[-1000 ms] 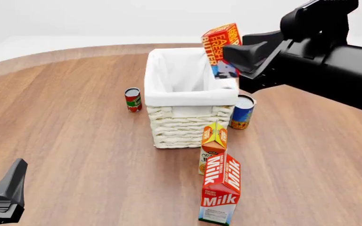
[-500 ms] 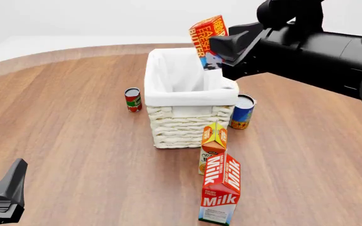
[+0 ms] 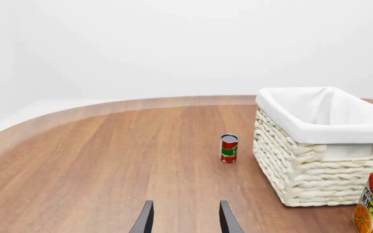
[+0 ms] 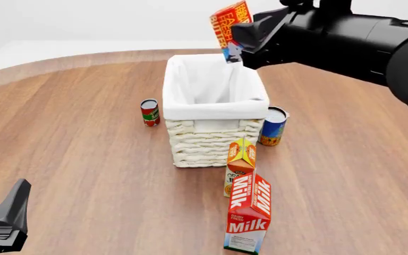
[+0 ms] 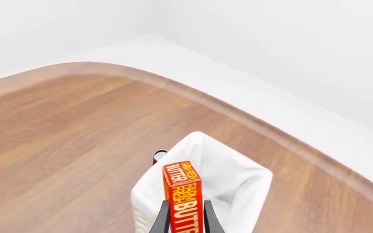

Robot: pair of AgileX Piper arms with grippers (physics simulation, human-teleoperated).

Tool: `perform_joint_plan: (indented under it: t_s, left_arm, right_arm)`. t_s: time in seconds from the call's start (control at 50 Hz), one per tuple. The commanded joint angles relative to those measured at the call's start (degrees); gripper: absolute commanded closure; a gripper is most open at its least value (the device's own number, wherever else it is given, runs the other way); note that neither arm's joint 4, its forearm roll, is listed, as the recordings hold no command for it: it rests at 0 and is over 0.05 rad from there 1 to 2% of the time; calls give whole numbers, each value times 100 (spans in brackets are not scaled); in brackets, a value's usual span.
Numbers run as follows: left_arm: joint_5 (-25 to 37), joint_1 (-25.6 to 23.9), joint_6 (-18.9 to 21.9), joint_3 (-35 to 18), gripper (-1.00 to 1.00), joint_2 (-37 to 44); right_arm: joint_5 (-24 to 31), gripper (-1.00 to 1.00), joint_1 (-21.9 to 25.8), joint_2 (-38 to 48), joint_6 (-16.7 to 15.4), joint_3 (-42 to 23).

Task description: Pick up the butter and put it in the basket.

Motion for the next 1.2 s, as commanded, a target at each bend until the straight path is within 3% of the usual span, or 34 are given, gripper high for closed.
perform_joint_plan:
  t_s: [0.02, 0.66, 1.2]
  left_arm:
    - [0, 0, 0, 0, -100, 0]
    - [0, 0, 0, 0, -100, 0]
    - [0, 0, 0, 0, -100, 0]
  right_arm:
    - [-11, 100, -14, 146, 41, -294]
    - [50, 100, 5, 1048, -130, -819]
    - [868, 100, -177, 1704, -533, -1678]
